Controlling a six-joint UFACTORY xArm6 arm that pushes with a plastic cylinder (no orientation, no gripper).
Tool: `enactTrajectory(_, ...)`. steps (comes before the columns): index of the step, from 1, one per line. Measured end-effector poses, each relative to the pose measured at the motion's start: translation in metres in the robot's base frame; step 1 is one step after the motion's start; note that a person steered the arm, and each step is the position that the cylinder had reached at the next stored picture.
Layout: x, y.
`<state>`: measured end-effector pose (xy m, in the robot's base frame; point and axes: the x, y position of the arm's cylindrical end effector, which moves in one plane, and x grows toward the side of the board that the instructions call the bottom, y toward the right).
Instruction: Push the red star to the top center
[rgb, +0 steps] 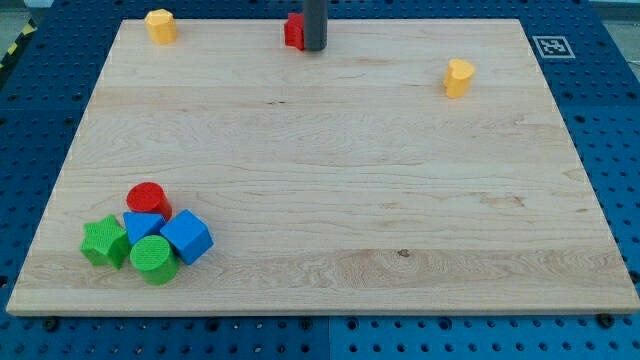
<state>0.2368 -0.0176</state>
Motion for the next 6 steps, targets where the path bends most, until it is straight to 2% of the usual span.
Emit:
enactTrajectory(4, 0.012, 0.002)
enactTrajectory(5, 0.027, -0.011)
enactTrajectory(6, 0.021, -0.065)
